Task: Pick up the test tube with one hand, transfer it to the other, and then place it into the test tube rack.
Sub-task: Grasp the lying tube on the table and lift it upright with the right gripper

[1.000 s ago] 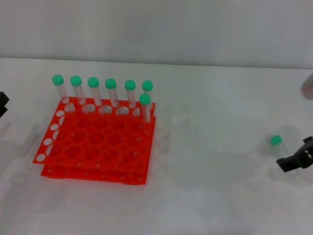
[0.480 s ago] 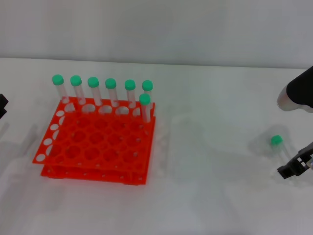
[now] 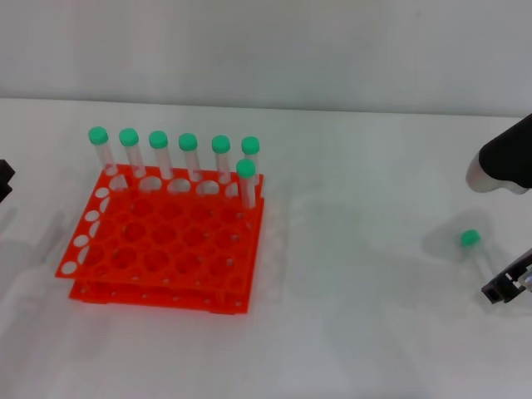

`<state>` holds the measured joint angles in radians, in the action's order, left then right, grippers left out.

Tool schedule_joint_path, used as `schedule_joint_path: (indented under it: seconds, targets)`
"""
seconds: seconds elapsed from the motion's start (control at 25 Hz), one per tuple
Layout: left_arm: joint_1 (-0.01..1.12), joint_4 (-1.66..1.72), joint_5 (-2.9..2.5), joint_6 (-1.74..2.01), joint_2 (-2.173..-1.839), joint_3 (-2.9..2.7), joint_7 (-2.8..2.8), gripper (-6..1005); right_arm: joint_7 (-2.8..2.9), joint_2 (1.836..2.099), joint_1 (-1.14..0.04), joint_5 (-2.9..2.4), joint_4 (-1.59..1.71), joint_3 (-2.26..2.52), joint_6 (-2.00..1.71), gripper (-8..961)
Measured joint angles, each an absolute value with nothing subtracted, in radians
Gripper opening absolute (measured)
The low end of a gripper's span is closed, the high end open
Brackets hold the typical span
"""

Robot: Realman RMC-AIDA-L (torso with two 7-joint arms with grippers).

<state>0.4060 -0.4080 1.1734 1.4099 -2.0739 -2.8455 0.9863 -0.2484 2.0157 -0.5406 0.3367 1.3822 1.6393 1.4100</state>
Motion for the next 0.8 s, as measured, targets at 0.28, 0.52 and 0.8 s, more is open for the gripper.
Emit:
schedule_joint_path:
  seconds: [0.28, 0.52, 0.8]
  targets:
    - [0.407, -0.405, 1.173, 1.41, -2.075, -2.845, 0.986, 862, -0.251, 2.016, -0.577, 0.336, 1.316, 1.642, 1.399, 414]
    - [0.406, -0.381, 1.173, 1.41, -2.074, -2.846, 0.963, 862, -0.252, 2.016, -0.584, 0.337, 1.295, 1.644, 1.393, 395]
    - [0.411, -0.374, 1.173, 1.41, -2.074, -2.845, 0.962, 862, -0.253, 2.014, -0.589, 0.337, 1.278, 1.643, 1.388, 191]
